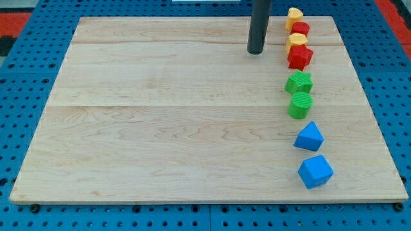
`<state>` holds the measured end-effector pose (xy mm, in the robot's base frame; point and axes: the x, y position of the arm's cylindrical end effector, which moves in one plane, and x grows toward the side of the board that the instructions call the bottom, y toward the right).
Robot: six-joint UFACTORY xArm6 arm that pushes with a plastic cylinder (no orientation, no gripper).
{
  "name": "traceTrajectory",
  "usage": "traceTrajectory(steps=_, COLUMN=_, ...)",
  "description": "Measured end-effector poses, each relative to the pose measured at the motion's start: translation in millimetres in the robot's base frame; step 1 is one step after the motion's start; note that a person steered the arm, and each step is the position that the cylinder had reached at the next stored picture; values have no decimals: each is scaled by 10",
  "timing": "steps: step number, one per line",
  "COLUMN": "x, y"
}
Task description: Move the yellow heart to the top center of the board
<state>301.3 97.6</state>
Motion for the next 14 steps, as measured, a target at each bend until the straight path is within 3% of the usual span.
traceTrajectory(steps=1, x=839, y=-28)
traceTrajectory(steps=3, x=3071, y=-138)
traceTrajectory(steps=7, x=3176, y=52)
traceTrajectory(steps=9, x=3162, y=1751)
traceTrajectory(steps=10, x=2982, y=2444)
traceTrajectory(steps=11, x=2756, y=2468)
traceTrajectory(steps=12, x=1624, y=2392)
traceTrajectory(steps=14, x=-1059, y=1544)
